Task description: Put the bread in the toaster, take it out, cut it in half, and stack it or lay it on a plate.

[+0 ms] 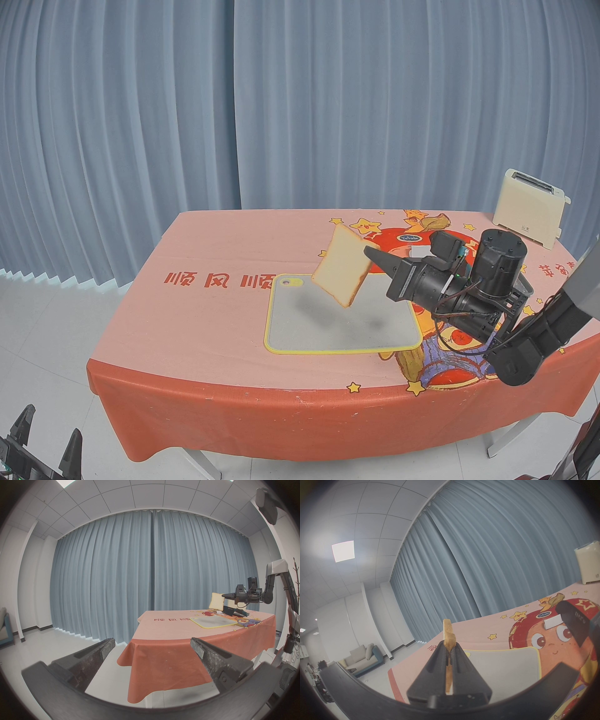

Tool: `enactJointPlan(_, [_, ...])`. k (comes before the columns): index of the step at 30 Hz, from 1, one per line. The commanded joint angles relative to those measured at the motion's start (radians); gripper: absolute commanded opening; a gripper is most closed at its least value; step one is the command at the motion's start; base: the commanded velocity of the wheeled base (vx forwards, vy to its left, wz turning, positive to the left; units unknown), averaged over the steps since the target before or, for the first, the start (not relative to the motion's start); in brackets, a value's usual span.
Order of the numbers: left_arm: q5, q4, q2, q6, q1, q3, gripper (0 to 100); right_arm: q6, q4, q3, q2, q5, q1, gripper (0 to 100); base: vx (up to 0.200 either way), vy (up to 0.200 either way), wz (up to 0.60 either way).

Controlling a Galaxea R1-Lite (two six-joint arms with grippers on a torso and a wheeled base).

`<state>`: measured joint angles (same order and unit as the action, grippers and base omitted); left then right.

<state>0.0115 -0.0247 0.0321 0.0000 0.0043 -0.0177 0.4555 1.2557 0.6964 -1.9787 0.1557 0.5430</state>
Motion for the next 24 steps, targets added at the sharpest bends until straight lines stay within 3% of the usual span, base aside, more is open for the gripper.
enactJointPlan(1, [0.001, 0.0, 0.002, 0.0, 0.0, 0.008, 100, 0.008, 0.053, 0.018, -0.115, -0.004, 0.012, 0, 0.0, 0.0, 0.0])
enactJointPlan(24, [0.001, 0.0, 0.002, 0.0, 0.0, 0.008, 100, -0.001, 0.056, 0.011, -0.155, -0.015, 0.014, 0, 0.0, 0.0, 0.0])
